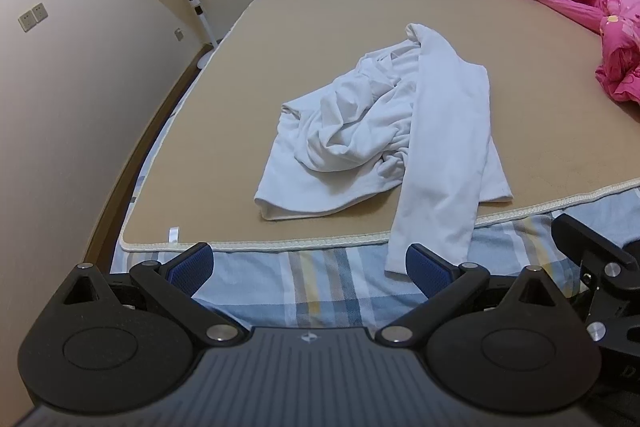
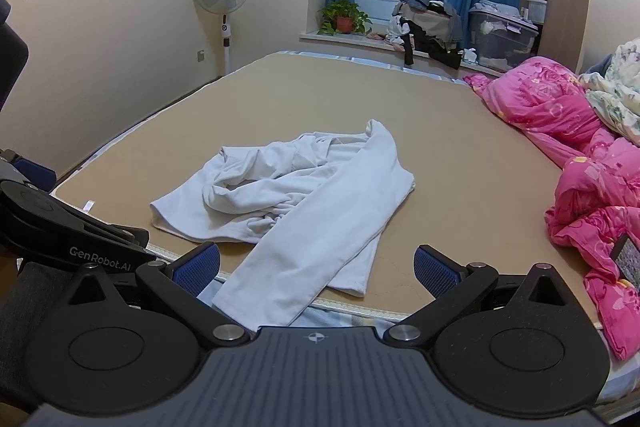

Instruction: Fold small clothes

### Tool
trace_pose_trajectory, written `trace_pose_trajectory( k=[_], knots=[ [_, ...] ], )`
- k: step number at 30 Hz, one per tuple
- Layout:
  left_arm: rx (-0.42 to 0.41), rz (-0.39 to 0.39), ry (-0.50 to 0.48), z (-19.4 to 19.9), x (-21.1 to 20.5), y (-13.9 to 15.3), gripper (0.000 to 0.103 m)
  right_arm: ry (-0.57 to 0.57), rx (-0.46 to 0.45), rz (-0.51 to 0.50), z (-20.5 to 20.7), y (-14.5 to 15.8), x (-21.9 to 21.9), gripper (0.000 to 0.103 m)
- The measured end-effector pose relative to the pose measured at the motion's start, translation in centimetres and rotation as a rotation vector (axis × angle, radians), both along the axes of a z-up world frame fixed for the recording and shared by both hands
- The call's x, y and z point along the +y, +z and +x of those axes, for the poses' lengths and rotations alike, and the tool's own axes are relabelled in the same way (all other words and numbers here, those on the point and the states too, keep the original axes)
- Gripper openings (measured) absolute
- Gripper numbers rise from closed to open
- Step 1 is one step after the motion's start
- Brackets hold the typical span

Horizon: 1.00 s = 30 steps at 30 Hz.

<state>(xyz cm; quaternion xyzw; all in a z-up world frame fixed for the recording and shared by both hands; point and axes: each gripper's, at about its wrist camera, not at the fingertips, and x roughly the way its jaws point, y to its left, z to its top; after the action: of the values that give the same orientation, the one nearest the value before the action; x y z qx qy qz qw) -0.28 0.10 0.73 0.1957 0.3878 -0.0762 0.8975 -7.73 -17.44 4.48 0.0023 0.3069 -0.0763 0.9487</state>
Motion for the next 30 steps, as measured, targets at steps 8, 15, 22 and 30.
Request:
trace_pose_trajectory(
  k=[8,15,22,30],
  knots=[
    [-0.009,0.007,-0.005,-0.3,-0.16,0.0,0.102,-0.006,-0.018,0.007,-0.44,0.14,-0.16,0.102],
    [-0.004,0.007,-0.004,-0.36,-0.18,0.0,0.102,-0.004,-0.017,0.007,-0.55,0.2,-0.15,0.102],
    [-0.004,0.004,-0.001,-0.29,-0.12,0.02,0.102,-0.002,-0.011,0.003,-0.55,0.27,-0.05,0.102],
    [-0.005,0.005,-0.001,-0.27,-0.14,0.01,0.102,-0.004,-0.012,0.001,-0.48,0.3,0.05,0.102]
  ],
)
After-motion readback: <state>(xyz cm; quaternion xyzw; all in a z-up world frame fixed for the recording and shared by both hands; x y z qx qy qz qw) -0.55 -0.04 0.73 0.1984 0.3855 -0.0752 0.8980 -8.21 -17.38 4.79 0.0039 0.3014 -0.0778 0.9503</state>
